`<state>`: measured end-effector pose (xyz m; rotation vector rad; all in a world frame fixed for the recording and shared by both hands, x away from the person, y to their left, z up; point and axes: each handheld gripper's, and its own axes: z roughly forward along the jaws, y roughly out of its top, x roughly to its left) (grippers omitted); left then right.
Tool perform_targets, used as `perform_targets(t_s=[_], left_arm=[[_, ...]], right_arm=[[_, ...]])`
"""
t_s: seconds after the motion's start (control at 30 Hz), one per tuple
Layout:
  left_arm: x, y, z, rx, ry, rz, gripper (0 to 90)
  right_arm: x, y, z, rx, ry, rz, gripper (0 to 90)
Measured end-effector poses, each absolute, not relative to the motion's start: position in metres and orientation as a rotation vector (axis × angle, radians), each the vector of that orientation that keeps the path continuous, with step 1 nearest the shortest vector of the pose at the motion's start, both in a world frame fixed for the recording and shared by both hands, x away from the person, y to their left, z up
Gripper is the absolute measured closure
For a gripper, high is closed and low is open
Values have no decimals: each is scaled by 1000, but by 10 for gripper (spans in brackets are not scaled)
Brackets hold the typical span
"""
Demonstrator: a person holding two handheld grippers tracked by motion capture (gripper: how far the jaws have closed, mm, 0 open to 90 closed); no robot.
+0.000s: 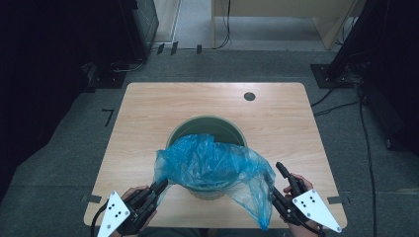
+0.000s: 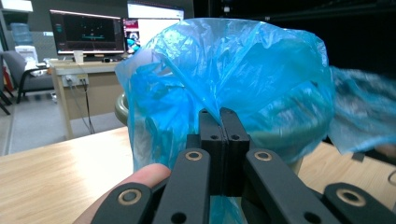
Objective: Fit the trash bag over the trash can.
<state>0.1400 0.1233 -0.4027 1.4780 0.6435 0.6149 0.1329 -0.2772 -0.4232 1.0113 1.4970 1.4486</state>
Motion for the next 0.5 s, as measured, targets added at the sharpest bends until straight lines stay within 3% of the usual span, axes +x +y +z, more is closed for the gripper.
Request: perform_targets(t_s=[0.2, 0.5], left_arm=[[143, 123, -397, 1445, 654, 601, 900], [143, 119, -393, 1434, 641, 596, 900]], right_arm=[[134, -295, -433, 1046, 1505, 1366, 453], [131, -317, -422, 1155, 1360, 1347, 497]])
